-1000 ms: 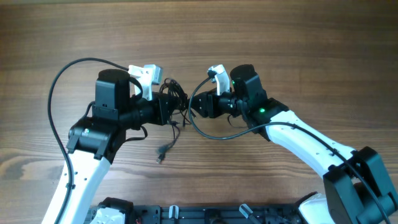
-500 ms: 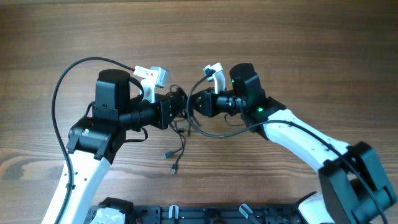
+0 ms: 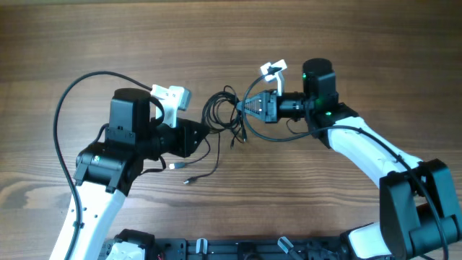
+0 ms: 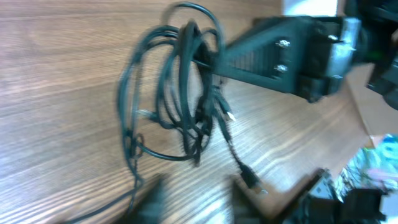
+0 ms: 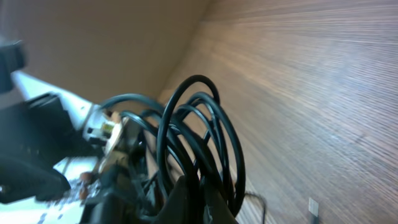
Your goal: Untangle cables
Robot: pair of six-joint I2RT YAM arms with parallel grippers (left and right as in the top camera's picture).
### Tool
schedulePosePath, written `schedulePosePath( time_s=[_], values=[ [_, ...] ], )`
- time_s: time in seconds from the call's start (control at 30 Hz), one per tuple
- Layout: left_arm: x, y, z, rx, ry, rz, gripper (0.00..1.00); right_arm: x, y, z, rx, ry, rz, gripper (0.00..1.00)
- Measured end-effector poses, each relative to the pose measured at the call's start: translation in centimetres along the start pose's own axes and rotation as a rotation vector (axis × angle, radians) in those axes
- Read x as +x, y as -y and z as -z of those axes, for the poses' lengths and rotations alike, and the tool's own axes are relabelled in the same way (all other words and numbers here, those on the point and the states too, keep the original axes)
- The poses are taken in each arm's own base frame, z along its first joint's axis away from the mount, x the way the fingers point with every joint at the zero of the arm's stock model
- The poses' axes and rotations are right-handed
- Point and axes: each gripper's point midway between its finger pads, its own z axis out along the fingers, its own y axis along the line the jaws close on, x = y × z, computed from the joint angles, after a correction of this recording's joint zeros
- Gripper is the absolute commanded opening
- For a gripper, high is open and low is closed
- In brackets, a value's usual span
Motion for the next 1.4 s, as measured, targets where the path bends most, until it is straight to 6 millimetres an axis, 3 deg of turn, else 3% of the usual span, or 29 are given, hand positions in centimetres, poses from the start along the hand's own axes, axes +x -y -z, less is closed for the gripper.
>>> schedulePosePath(
  time_s=[0.13, 0.3, 0.5, 0.6, 0.67, 0.7, 0.73, 0.77, 0.87, 1.07, 1.27, 1.4],
  values=[
    [-1.2, -0.5, 0.0, -0.034, 0.050, 0.016, 0.94, 0.5, -1.0, 0.0, -0.059, -0.029, 0.041, 0.04],
    [-1.8, -0.7, 0.1, -0.047, 0.074, -0.017, 0.88, 1.0, -1.9, 0.0, -0.110, -0.053, 0.067, 0.05],
    [-1.6, -0.9, -0.5, -0.058, 0.050, -0.225, 0.89, 1.9, -3.7, 0.4, -0.222, -0.101, 0.109, 0.05],
    [-1.1, -1.7, -1.7, -0.062, 0.004, -0.270, 0.81, 2.2, -4.3, 0.6, -0.255, -0.115, 0.114, 0.05],
    [-0.6, -2.4, -2.9, -0.060, -0.043, -0.274, 0.70, 2.3, -4.5, 0.6, -0.268, -0.120, 0.119, 0.04],
    [-0.2, -2.7, -3.5, -0.054, -0.067, -0.274, 0.58, 2.3, -4.6, 0.7, -0.273, -0.121, 0.122, 0.05],
    [0.0, -2.9, -3.9, -0.049, -0.082, -0.272, 0.38, 2.3, -4.6, 0.7, -0.277, -0.121, 0.124, 0.05],
    [0.5, -3.1, -4.6, -0.031, -0.113, -0.270, 0.04, 2.3, -4.7, 0.7, -0.278, -0.121, 0.127, 0.04],
    [1.4, -3.6, -6.0, -0.003, -0.170, -0.246, 0.04, 2.2, -4.8, 0.7, -0.284, -0.118, 0.141, 0.08],
    [1.3, -3.8, -6.7, 0.008, -0.171, -0.231, 0.04, 1.5, -5.0, 0.8, -0.286, -0.097, 0.183, 0.71],
    [-1.9, -4.8, -5.2, -0.113, -0.029, -0.116, 0.04, 0.0, -3.2, 1.6, -0.200, -0.036, 0.161, 0.77],
    [-1.9, -5.2, -4.8, -0.147, -0.018, -0.068, 0.04, 0.1, -2.9, 1.2, -0.179, -0.035, 0.149, 0.72]
  ],
)
